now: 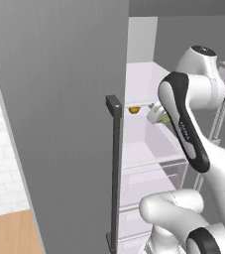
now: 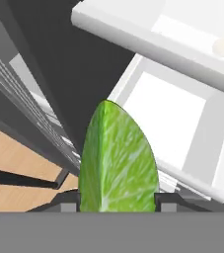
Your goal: Grab a lemon wedge from the fridge and one ice cube from the ice bowl, and put them in the glass of lemonade.
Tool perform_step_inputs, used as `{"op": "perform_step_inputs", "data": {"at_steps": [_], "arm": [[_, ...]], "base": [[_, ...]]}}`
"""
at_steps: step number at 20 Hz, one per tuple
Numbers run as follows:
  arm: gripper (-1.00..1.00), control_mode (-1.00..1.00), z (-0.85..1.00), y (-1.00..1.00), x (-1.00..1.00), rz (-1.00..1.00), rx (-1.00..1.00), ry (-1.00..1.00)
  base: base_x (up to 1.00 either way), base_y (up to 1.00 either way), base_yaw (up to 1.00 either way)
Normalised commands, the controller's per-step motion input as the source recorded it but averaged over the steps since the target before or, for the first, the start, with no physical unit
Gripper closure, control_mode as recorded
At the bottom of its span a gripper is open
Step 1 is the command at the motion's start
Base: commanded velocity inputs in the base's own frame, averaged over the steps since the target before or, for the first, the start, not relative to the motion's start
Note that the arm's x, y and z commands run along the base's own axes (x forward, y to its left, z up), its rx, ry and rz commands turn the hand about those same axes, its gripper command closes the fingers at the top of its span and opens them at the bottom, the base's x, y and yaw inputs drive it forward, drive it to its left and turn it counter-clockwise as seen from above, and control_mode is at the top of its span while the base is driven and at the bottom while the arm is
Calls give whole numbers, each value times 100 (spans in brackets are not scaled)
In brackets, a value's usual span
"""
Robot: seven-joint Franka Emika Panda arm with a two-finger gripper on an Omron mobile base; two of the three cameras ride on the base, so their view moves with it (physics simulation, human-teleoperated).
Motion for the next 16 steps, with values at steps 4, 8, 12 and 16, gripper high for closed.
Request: {"op": "perform_step_inputs", "data": {"at_steps": [4,8,12,16], "arm": [[100,-100,-17,26,-98,-7,0,1],[100,-100,-36,-9,-64,-17,2,0],[100,-100,-32,-25,-51,-24,8,0],[100,-100,-18,-12,-33,-27,7,1]], "base": [[0,0,0],[0,0,0],[0,0,0],[0,0,0]]}}
